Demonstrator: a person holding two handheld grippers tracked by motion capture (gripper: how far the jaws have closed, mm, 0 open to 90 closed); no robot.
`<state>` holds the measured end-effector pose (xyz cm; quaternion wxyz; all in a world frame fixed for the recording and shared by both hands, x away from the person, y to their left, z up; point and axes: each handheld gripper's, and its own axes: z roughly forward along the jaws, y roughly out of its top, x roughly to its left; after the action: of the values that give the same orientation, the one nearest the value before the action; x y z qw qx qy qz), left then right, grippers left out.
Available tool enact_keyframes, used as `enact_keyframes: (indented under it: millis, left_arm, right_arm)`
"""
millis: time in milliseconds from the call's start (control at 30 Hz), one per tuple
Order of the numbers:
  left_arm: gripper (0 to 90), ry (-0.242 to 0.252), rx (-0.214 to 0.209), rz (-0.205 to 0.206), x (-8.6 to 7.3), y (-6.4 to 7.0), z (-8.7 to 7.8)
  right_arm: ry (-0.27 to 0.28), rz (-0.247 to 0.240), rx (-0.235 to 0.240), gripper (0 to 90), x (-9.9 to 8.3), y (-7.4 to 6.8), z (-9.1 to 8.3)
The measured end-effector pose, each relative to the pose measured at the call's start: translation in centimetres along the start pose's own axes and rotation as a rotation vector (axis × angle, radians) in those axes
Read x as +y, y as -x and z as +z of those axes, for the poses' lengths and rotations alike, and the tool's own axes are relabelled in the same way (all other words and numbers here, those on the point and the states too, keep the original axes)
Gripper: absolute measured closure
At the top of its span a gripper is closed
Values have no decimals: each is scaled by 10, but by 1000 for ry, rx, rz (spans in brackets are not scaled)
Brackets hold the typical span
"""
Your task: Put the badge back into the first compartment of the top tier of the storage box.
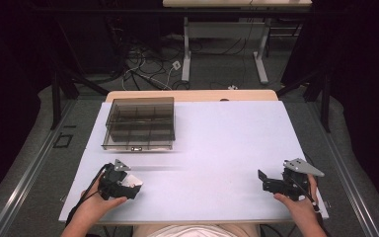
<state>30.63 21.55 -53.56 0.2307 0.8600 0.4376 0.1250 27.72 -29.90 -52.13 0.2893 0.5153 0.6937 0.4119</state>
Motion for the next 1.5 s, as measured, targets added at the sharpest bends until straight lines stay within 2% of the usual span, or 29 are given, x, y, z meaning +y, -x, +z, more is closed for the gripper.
enact_keyframes:
  millis: [333, 400, 700, 1500]
  left_arm:
    - [244, -17, -13, -2, -1, -1, 4]
    - [245, -18, -14, -1, -1, -1, 5]
    - [262, -28, -8, 2, -1, -2, 8]
    - [324, -35, -45, -2, 0, -5, 8]
  right_arm:
    - [-2, 2, 3, 0, 0, -1, 1]
    - [20, 4, 0, 0, -1, -1, 3]
    - [11, -3, 6, 0, -1, 0, 3]
    - [5, -2, 15, 0, -1, -1, 3]
